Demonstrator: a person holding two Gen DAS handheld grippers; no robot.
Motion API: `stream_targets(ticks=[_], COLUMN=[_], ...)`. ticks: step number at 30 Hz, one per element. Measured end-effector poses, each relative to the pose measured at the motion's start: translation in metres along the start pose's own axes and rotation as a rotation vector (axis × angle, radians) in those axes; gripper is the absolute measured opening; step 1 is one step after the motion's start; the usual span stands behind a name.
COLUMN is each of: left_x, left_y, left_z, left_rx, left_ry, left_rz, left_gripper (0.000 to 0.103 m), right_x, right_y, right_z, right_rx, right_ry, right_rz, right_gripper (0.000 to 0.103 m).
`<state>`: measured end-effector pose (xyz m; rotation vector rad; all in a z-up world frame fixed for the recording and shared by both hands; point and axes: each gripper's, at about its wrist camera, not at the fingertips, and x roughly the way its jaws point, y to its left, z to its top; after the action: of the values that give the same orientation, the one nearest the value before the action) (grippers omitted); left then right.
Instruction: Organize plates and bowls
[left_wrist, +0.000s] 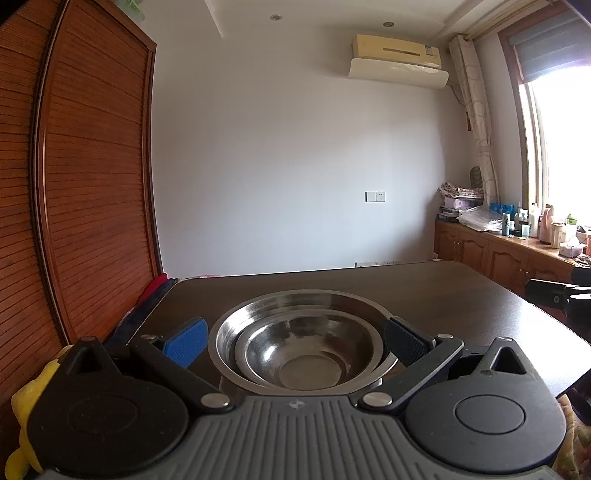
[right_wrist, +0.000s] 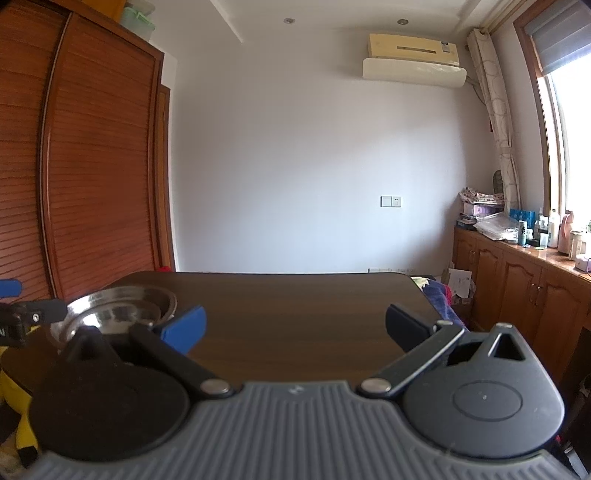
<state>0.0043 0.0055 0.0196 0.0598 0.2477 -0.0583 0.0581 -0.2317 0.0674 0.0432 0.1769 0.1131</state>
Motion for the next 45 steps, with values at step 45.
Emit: stream_targets(ticks=[45], left_x=[0.0028], left_y=[0.0020], left_z=[-0.0002], left_rx=[-0.007], left_ry=[0.006], left_rz=[0.009], left_gripper=[0.103], right_x=[0.0024], right_y=[-0.0012], right_z=[-0.0060], right_rx=[0.001], right_ry=[0.013], right_rz=[0.006], right_gripper=[0.103])
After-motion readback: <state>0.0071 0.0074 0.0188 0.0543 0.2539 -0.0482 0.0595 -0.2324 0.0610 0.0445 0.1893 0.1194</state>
